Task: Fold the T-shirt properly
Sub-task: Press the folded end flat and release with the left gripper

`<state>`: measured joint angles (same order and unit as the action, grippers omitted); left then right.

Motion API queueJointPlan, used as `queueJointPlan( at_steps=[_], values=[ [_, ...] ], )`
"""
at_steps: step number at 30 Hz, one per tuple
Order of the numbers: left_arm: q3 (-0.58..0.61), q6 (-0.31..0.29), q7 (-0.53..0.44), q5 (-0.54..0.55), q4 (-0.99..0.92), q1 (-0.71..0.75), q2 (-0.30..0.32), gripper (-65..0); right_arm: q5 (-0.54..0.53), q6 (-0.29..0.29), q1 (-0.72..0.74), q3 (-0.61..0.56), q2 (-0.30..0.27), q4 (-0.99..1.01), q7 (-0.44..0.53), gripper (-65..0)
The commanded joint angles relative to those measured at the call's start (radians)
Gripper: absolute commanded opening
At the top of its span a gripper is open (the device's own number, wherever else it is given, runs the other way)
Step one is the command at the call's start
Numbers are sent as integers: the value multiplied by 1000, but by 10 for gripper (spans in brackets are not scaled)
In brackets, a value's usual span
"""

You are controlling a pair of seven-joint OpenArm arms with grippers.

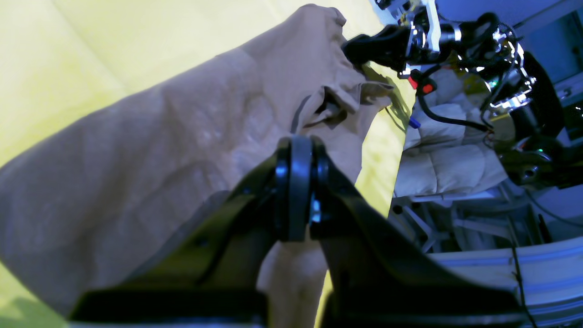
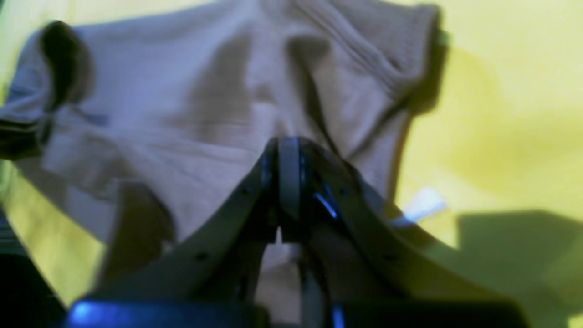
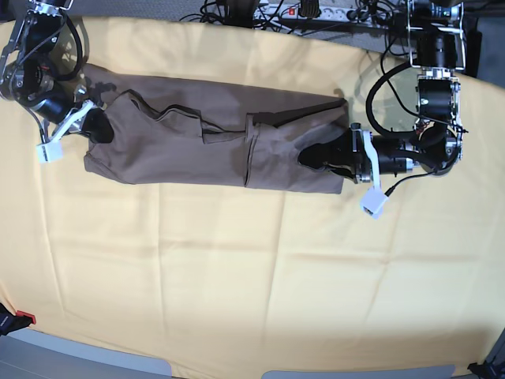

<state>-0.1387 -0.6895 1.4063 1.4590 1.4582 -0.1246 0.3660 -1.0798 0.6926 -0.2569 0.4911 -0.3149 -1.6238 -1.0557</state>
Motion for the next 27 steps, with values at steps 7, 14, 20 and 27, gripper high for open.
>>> queueJointPlan(
  at_steps=[7,14,20,27],
  values=[
    [-5,-9,-10,25,16,20,2,-650,-47,6,106,9,-15,-19,10,-646],
    [-3,-9,-10,25,16,84,-20,-650,-47,6,169,9,-15,-19,11,-646],
    [18,-9,-10,6,15,117,-19,-650,-48,6,174,9,-15,-19,11,-646],
    [93,-9,-16,-105,14,116,-19,-650,-76,6,186,13,-15,-20,11,-646]
  ],
)
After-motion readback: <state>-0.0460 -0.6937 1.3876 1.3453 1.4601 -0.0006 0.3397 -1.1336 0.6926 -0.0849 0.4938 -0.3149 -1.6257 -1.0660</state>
